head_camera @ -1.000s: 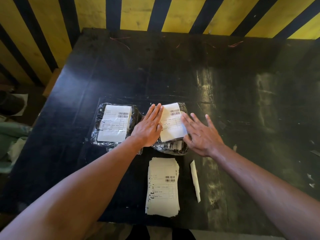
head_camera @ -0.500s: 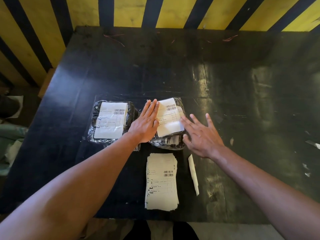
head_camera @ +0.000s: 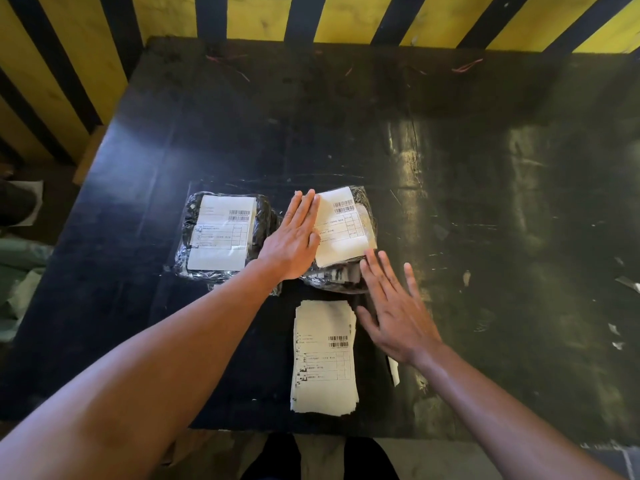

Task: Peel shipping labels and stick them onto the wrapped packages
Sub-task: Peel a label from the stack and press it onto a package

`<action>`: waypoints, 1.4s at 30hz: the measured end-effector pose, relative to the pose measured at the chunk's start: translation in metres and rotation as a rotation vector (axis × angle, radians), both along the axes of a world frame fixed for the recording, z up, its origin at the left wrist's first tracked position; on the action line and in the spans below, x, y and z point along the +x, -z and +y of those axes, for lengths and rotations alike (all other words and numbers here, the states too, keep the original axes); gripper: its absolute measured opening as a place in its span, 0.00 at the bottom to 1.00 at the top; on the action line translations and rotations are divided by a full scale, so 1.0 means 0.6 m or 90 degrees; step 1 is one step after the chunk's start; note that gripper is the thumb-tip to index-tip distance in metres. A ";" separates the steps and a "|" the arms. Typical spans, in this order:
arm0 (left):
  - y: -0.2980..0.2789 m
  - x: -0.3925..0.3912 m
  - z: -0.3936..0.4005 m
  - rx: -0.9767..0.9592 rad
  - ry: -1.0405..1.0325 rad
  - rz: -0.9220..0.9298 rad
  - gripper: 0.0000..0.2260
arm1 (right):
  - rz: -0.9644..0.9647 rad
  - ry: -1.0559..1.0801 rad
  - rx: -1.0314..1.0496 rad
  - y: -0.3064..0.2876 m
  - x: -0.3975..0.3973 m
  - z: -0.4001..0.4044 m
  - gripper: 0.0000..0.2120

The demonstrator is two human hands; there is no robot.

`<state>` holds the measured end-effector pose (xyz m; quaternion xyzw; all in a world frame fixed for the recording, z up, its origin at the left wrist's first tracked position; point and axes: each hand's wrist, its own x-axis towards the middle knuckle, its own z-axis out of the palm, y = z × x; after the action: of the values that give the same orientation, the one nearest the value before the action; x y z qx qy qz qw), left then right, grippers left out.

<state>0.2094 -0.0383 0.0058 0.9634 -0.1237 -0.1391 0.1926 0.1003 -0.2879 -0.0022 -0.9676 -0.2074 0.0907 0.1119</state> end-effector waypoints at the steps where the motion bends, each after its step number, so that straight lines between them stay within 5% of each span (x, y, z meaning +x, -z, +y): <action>1: 0.001 0.001 0.000 0.008 0.001 0.007 0.30 | -0.015 -0.004 0.023 -0.008 0.004 -0.003 0.36; 4: -0.005 -0.009 -0.010 0.071 0.014 -0.014 0.31 | -0.062 -0.009 0.079 -0.037 0.054 0.014 0.37; 8: -0.003 -0.091 -0.052 0.121 0.105 -0.091 0.33 | 0.021 -0.018 0.047 -0.032 0.122 0.036 0.37; 17: 0.016 -0.194 -0.044 0.180 0.114 -0.116 0.38 | 0.025 -0.031 -0.008 -0.011 0.120 0.033 0.44; 24: -0.033 -0.163 -0.073 0.079 0.020 -0.121 0.36 | 0.055 -0.013 -0.030 -0.018 0.114 0.046 0.46; 32: -0.041 -0.146 -0.049 0.122 0.019 -0.150 0.33 | 0.036 -0.012 -0.050 -0.022 0.114 0.050 0.49; 38: -0.069 -0.111 -0.062 0.072 -0.042 -0.153 0.22 | 0.065 0.008 -0.053 -0.039 0.107 0.057 0.46; 42: -0.060 -0.083 -0.069 0.085 0.010 -0.105 0.31 | 0.059 0.011 -0.052 -0.031 0.109 0.059 0.46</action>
<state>0.1598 -0.0799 0.0415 0.9813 -0.1373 -0.0687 0.1161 0.1656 -0.2528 0.0162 -0.9678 -0.1899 0.1430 0.0827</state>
